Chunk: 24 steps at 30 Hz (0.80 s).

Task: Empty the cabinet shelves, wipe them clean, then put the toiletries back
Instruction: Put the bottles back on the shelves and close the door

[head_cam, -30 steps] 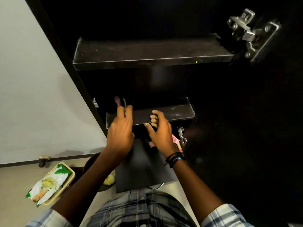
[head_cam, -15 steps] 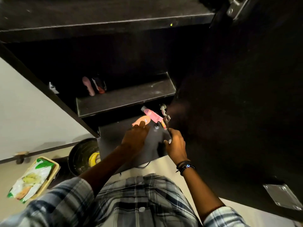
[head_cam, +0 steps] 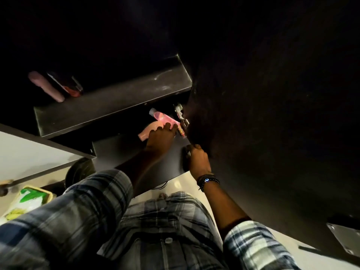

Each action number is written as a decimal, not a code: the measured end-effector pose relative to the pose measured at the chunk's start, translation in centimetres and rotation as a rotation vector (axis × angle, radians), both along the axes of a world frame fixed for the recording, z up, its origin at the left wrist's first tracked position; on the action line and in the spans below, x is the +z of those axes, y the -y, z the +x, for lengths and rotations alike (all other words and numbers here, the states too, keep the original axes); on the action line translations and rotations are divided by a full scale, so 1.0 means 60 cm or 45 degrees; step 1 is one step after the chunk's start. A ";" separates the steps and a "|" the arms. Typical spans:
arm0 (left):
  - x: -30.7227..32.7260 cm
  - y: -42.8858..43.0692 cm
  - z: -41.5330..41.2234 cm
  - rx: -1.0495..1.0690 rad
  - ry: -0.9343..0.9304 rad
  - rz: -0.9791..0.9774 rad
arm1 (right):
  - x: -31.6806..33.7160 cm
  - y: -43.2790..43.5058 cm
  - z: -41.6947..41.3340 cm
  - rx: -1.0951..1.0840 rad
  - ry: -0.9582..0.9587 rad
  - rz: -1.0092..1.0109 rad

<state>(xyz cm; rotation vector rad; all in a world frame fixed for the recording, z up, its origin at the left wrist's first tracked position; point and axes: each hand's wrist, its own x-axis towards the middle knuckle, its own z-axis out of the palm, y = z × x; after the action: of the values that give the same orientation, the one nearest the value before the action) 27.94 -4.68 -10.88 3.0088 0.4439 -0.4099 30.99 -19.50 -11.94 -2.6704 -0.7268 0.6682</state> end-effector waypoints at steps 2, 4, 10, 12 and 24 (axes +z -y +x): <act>-0.007 -0.002 0.004 -0.016 0.013 -0.031 | -0.005 0.005 0.001 -0.016 0.001 0.018; -0.015 -0.006 0.001 0.010 0.035 -0.098 | -0.006 0.008 0.000 -0.029 -0.001 0.015; 0.000 -0.015 -0.028 0.079 0.098 -0.264 | 0.030 0.000 -0.009 -0.058 -0.023 0.094; 0.021 -0.017 -0.047 0.128 0.227 -0.307 | 0.055 -0.006 -0.017 -0.062 -0.016 0.170; 0.293 -0.057 -0.209 0.474 1.061 -0.464 | 0.288 -0.116 -0.074 -0.171 -0.026 1.080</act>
<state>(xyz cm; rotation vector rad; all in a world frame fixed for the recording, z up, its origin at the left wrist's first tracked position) 15.39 -1.29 6.71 2.3669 0.7079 0.6834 26.57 -12.52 5.36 -1.9013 -0.6279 0.2548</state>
